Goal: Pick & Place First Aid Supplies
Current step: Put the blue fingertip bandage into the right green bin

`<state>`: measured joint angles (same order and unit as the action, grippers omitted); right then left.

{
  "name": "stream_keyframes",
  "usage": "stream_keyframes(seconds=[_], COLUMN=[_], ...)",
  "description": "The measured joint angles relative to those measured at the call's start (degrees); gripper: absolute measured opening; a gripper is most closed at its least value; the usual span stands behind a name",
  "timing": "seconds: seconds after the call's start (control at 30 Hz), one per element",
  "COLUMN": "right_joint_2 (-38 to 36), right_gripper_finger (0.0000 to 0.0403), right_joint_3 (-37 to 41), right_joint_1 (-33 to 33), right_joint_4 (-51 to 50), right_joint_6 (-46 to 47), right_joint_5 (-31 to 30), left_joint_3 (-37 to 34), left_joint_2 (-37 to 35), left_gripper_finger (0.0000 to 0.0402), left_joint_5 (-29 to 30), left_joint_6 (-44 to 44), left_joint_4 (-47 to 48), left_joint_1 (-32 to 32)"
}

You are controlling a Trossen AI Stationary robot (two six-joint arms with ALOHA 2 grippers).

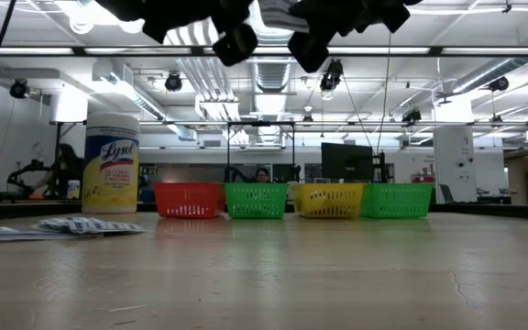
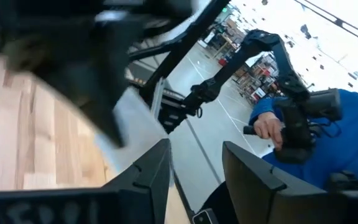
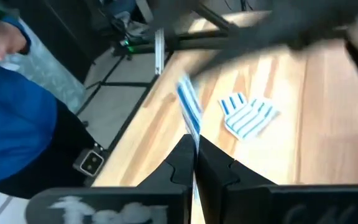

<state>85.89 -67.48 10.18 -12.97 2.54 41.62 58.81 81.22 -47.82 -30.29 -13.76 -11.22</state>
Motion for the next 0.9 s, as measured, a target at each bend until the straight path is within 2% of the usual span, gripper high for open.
stream_keyframes(seconds=[0.2, 0.37, 0.5, 0.6, 0.77, 0.9], right_joint_2=[0.0, 0.0, 0.0, 0.0, 0.0, 0.0], right_gripper_finger=[0.0008, 0.0008, 0.0008, 0.0008, 0.0008, 0.0008], right_joint_3=[-0.1, -1.7, -2.3, -3.6, -7.1, -9.2], right_joint_1=[-0.1, 0.0, -0.1, -0.1, 0.0, 0.0], right_joint_4=[-5.1, -13.8, -15.4, -20.4, -33.5, -42.3], right_joint_6=[-0.4, -3.8, -4.3, -5.8, -8.5, -9.0], right_joint_5=[-4.0, -12.1, -15.8, -23.6, -40.5, -54.6], left_joint_3=[0.0, 0.0, 0.0, 0.0, 0.0, -1.2], left_joint_2=[-4.7, -8.9, -11.6, -13.1, -14.8, -15.4], left_gripper_finger=[0.0138, 0.0138, 0.0138, 0.0138, 0.0138, 0.0138], left_joint_5=[3.0, 11.1, 15.5, 17.9, 25.0, 28.7], left_joint_6=[2.5, 7.4, 7.9, 8.3, 9.7, 9.9], left_joint_4=[4.0, 16.6, 20.8, 23.6, 31.1, 32.3], left_joint_1=[-0.3, 0.2, 0.6, 1.0, 2.4, 3.6])
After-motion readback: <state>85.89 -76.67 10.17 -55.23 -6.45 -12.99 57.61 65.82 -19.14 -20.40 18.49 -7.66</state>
